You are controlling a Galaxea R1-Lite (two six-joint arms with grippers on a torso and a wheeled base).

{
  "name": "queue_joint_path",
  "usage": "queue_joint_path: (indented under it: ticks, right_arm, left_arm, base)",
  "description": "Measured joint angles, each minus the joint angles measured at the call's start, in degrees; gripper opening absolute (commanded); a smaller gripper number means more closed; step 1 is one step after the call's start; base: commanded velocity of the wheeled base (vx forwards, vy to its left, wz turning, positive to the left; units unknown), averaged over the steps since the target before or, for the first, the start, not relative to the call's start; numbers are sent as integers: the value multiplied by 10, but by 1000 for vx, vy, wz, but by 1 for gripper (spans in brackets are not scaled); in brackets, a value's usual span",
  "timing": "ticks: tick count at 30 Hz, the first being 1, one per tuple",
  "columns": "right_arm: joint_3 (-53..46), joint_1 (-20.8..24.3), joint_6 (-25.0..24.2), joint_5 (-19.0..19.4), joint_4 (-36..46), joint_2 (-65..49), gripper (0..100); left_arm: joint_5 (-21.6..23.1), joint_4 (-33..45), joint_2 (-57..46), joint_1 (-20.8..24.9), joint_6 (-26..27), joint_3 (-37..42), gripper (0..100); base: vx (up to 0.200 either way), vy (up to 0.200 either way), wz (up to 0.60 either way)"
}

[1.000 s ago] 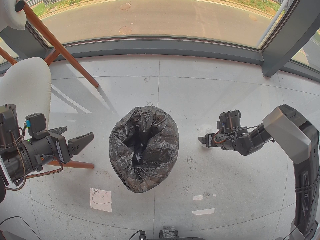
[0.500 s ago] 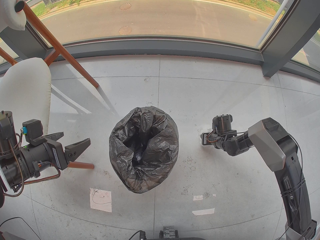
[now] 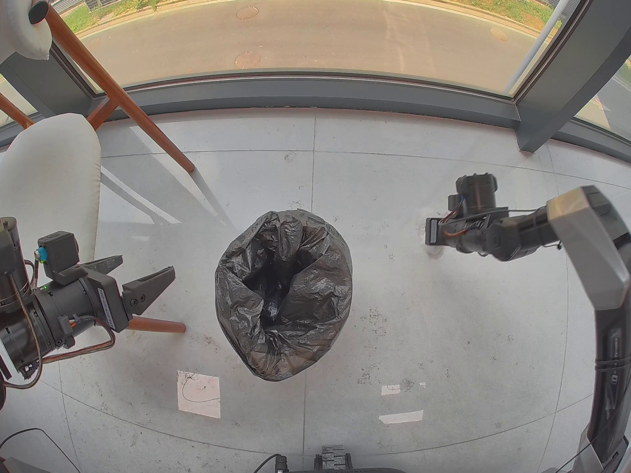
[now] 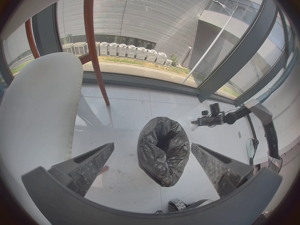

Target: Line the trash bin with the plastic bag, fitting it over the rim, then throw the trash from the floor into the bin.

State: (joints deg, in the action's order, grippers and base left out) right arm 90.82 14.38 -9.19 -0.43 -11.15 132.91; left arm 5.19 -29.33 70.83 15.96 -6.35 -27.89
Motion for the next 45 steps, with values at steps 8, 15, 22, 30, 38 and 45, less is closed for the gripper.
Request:
queue_joint_path:
  ticks: [8, 15, 22, 30, 38, 45]
  right_arm:
    - [-102, 75, -17, 102, 172, -235, 0]
    - [-189, 225, -29, 159, 213, -392, 0]
    - [-226, 309, -43, 182, 106, -424, 0]
    - [-227, 357, -96, 185, 39, -392, 100]
    - [-225, 358, -100, 180, 38, -394, 100]
    - [-201, 306, -99, 117, 44, -439, 100]
  left_arm:
    - [2, -8, -6, 1, 0, 1, 100]
    - [2, -12, -12, 0, -1, 1, 100]
    - [2, -17, -19, -10, -2, 0, 100]
    - [2, -32, -27, -16, -2, -4, 100]
    - [-1, -33, -37, -19, -3, 0, 100]
    - [-5, -37, -59, -25, -7, -2, 100]
  base:
    - [0, 0, 0]
    - [0, 0, 0]
    - [0, 0, 0]
    - [0, 0, 0]
    - [0, 0, 0]
    - [0, 0, 0]
